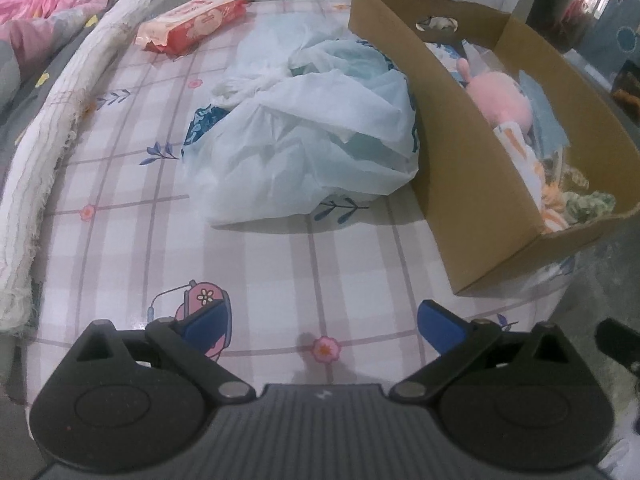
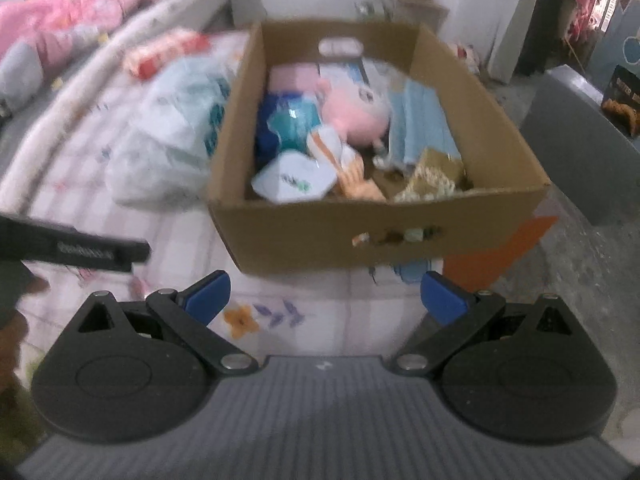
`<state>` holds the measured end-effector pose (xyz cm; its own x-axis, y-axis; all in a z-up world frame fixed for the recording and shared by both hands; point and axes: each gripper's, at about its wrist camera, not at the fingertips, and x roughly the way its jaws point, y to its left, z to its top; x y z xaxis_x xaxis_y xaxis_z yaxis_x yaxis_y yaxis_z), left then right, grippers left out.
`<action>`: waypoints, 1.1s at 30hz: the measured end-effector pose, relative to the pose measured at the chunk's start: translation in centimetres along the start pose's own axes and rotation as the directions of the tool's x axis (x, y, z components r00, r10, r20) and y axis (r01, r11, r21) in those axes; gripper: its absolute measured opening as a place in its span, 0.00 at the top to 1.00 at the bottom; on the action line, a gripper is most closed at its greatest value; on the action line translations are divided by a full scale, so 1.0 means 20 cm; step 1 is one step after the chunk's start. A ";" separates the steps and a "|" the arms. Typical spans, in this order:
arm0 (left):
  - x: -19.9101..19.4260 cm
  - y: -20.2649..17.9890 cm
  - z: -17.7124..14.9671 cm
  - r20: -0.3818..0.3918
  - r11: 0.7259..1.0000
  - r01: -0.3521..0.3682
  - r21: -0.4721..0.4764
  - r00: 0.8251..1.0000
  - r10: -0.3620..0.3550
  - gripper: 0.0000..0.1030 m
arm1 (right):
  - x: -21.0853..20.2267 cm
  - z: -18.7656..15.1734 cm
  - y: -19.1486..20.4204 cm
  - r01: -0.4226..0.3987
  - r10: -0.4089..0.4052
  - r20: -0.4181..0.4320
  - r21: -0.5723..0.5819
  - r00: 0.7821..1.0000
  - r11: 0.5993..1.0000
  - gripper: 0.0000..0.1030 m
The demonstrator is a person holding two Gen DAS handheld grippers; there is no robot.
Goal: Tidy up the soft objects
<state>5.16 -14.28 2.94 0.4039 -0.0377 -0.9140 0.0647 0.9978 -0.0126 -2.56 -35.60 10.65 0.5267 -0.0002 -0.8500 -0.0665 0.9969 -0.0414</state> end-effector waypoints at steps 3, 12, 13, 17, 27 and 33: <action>0.01 -0.02 0.00 -0.018 1.000 -0.005 0.006 1.000 0.005 0.02 | 0.05 0.02 0.00 -0.043 0.043 -0.044 0.012 0.998 0.999 0.01; -0.03 -0.07 0.00 0.015 1.000 0.007 0.001 1.000 -0.007 0.02 | 0.14 0.10 -0.02 -0.071 0.077 -0.096 0.064 0.992 0.995 0.01; -0.04 -0.07 0.00 0.019 1.000 0.005 0.003 1.000 -0.005 0.02 | 0.15 0.10 -0.03 -0.087 0.094 -0.104 0.072 0.990 0.994 0.01; -0.05 -0.08 0.00 0.026 1.000 0.011 -0.006 1.000 -0.010 0.02 | 0.17 0.12 -0.03 -0.105 0.114 -0.130 0.069 0.985 0.992 0.01; -0.06 -0.13 -0.01 0.027 1.000 0.008 0.006 1.000 -0.008 0.03 | 0.20 0.14 -0.07 -0.100 0.115 -0.171 0.093 0.978 0.991 0.01; -0.05 -0.14 -0.01 0.018 1.000 0.012 0.006 1.000 -0.012 0.03 | 0.21 0.14 -0.08 -0.091 0.108 -0.181 0.097 0.977 0.991 0.01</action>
<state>4.32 -16.94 3.74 0.4193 -0.0507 -0.9064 0.0753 0.9969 -0.0209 2.22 -36.98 8.56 0.3539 0.0933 -0.9306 -0.0317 0.9956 0.0878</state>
